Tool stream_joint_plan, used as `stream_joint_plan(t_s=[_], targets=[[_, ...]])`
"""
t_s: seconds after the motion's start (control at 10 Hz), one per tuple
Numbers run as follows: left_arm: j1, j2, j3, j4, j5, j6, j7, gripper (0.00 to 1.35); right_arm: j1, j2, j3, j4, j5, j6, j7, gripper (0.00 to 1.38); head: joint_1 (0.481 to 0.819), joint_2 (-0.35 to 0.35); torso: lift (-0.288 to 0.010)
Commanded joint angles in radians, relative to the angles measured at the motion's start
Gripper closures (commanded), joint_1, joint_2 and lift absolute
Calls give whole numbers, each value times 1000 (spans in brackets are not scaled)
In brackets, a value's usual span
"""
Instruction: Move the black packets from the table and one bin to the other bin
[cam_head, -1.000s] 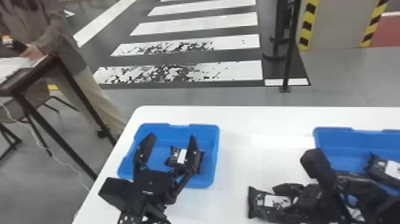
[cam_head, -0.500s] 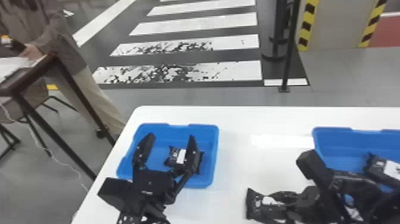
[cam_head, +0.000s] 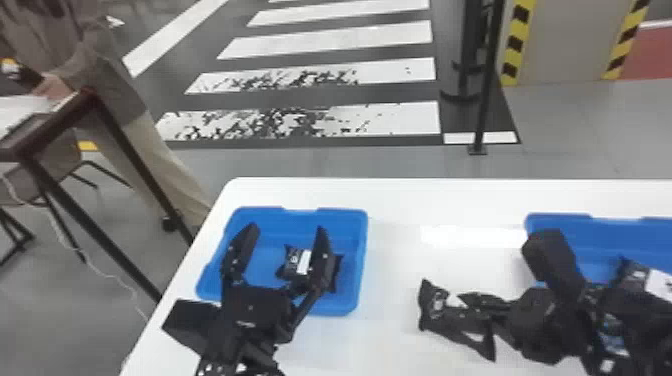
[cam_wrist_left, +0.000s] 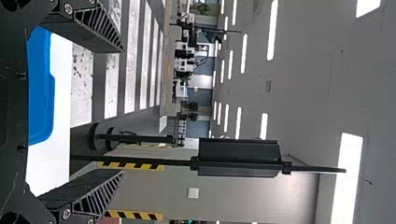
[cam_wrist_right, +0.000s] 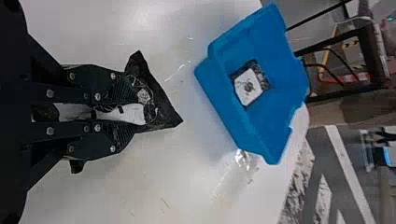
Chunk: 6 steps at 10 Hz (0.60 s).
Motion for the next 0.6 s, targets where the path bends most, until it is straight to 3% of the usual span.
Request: stream_joint_plan(t_s=[0.0,0.2,0.3,0.5], targets=[[2,0,2,0,-1,0,0,116,96,19,-166,-137,22,-25,-33,1036,695,221,-110],[2,0,2,0,-1,0,0,116,153,48,-365,-167,126,-25,-82,1036,695,150,-110],[5,0,2,0,1,0,0,116,155,55,-417,-130,154,-25,-93,1036,695,65,-110],[2,0,2,0,-1,-2,0,116,150,56,-431,-54,184,-74,-107,1036,695,-52,-110]])
